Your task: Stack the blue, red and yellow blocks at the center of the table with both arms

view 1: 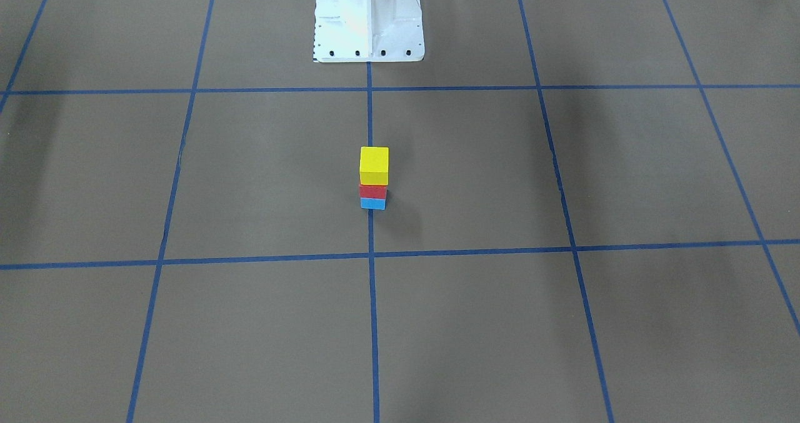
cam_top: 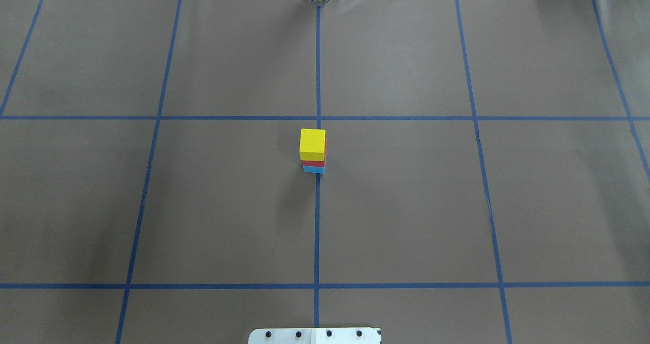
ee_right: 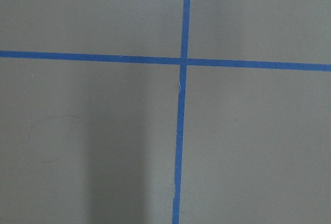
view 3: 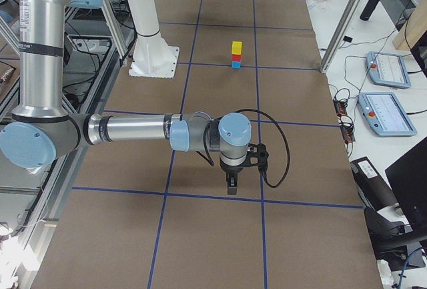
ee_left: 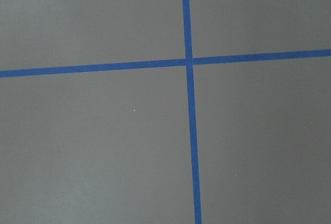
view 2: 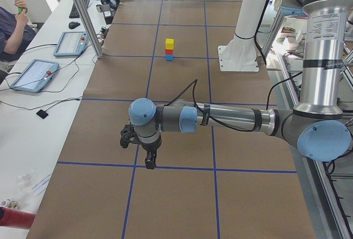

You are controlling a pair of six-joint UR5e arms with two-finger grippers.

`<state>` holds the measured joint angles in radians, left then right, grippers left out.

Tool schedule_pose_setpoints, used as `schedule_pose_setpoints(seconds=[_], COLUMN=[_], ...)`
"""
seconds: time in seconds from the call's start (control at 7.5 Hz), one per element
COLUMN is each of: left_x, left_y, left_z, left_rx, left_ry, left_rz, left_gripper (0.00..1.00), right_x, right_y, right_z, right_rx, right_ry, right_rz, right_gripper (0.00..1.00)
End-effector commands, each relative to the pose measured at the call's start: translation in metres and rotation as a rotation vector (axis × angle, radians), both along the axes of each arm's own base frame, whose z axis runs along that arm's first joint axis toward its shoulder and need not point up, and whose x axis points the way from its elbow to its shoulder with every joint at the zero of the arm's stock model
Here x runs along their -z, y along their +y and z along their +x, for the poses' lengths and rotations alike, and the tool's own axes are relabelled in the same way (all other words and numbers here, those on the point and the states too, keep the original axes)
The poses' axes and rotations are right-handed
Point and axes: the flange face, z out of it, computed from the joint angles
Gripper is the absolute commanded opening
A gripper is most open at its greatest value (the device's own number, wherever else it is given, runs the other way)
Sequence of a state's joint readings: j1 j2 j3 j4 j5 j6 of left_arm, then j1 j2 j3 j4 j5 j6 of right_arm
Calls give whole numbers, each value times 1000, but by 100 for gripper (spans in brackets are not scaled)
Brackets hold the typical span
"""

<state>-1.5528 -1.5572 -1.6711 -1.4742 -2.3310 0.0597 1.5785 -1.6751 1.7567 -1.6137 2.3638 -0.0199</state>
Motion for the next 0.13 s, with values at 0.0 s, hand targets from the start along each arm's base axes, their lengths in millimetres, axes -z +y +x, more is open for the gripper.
schedule_pose_setpoints(seconds=[0.0], left_x=[1], left_y=[-1], left_z=[-1], left_rx=[0], left_ry=[-1], left_rz=[3], left_gripper=[100], right_x=[1], right_y=[0], right_z=[0], right_rx=[0], right_ry=[0], right_rz=[1], right_gripper=[99])
